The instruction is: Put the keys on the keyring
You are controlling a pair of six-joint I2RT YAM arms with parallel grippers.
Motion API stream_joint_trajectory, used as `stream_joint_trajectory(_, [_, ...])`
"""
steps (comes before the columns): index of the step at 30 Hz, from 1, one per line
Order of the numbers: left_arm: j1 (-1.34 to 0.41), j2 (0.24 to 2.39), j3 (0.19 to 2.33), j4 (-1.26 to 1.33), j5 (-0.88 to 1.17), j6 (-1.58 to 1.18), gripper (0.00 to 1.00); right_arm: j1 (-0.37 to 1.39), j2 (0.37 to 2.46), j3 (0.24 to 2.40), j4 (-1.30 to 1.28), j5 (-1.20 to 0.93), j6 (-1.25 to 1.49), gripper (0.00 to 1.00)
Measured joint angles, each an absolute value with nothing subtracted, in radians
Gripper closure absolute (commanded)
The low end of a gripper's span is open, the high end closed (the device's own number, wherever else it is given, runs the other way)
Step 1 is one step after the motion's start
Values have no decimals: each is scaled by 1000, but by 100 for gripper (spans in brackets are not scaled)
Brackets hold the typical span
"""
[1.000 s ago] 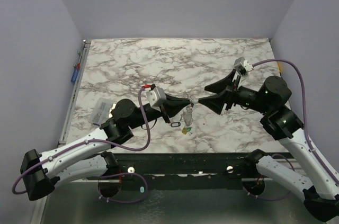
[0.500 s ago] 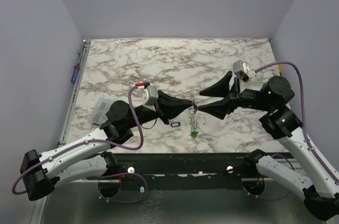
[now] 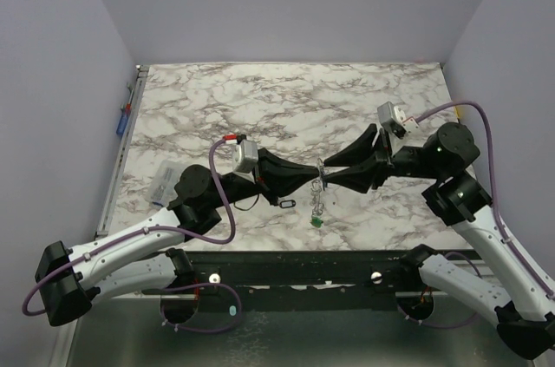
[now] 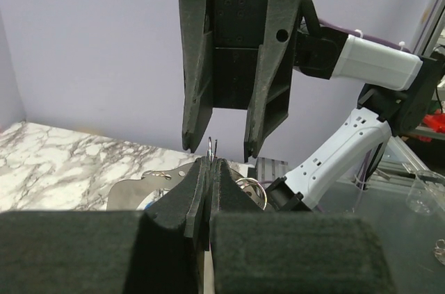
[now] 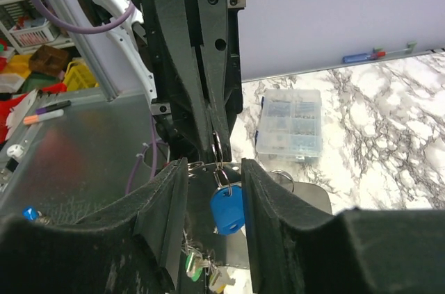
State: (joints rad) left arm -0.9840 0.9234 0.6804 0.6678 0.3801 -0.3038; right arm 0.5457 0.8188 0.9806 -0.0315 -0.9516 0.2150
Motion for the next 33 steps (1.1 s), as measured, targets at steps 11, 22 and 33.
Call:
stream_joint_trajectory(11, [-984,934,680,709,393,-317,100,546,845,981,-15,-968,218,74])
stream_joint_trajectory(22, [-984,936,680,721,392,-318,100,546,852,981,5,-986,224,87])
stream_joint_trajectory(33, [-984,962,680,765,388,-310,89,535,857,988,3,-989,222,99])
